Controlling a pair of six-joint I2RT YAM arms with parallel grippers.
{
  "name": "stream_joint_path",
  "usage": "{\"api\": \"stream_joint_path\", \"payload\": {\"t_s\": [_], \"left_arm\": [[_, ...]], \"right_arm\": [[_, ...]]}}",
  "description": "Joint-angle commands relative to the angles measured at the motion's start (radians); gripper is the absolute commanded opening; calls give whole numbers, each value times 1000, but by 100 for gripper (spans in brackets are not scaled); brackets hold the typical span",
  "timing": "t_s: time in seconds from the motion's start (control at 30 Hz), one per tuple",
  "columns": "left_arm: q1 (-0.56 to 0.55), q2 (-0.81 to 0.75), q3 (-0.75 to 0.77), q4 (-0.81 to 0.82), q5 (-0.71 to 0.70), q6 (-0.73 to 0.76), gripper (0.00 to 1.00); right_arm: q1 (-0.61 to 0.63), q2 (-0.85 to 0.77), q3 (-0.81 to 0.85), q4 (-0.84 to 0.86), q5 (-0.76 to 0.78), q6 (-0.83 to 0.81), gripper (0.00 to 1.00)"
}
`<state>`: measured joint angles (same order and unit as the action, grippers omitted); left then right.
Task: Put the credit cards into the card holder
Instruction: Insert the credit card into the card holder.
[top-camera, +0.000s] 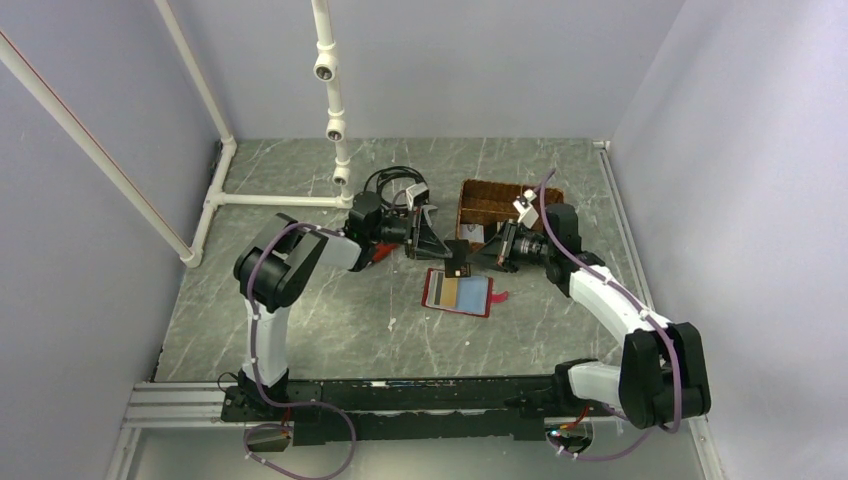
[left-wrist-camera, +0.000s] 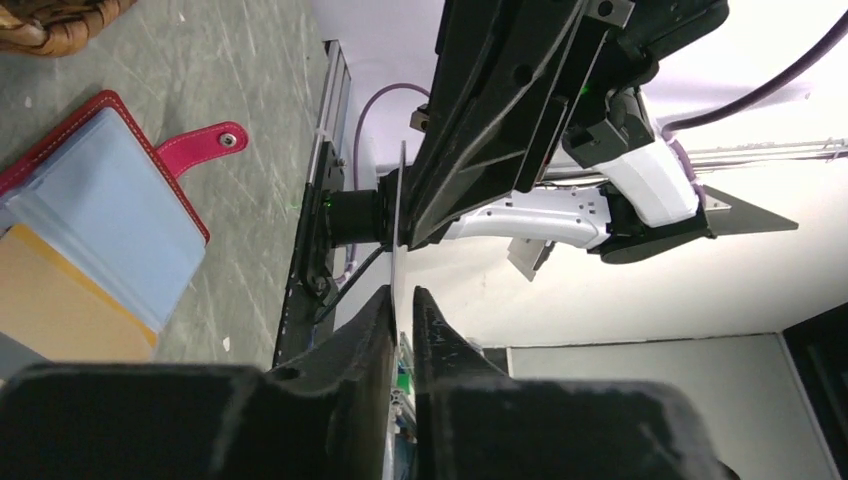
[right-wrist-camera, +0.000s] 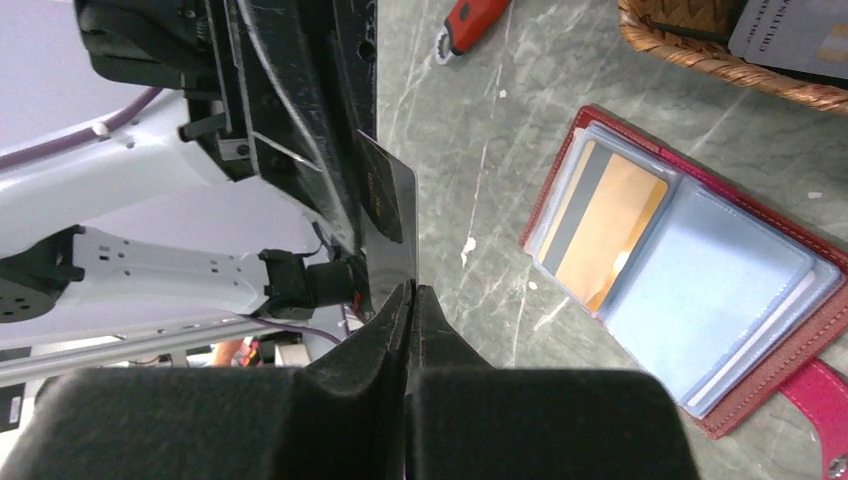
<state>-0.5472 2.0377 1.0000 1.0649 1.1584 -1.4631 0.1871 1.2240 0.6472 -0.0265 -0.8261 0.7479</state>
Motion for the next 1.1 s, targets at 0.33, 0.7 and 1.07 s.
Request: {"api": "stream_joint_path", "payload": {"t_s": [0.33, 0.7, 1.07], "left_arm": [[29, -38, 301, -1539, -92, 1135, 0], [-13, 141, 443, -1624, -76, 1166, 0], [-23, 166, 423, -1522, -78, 1094, 0]], "right_arm": [[119, 148, 120, -340, 265, -345, 17], [146, 193, 93, -346, 542, -387, 0], [188, 238, 73, -304, 605, -367, 0]]}}
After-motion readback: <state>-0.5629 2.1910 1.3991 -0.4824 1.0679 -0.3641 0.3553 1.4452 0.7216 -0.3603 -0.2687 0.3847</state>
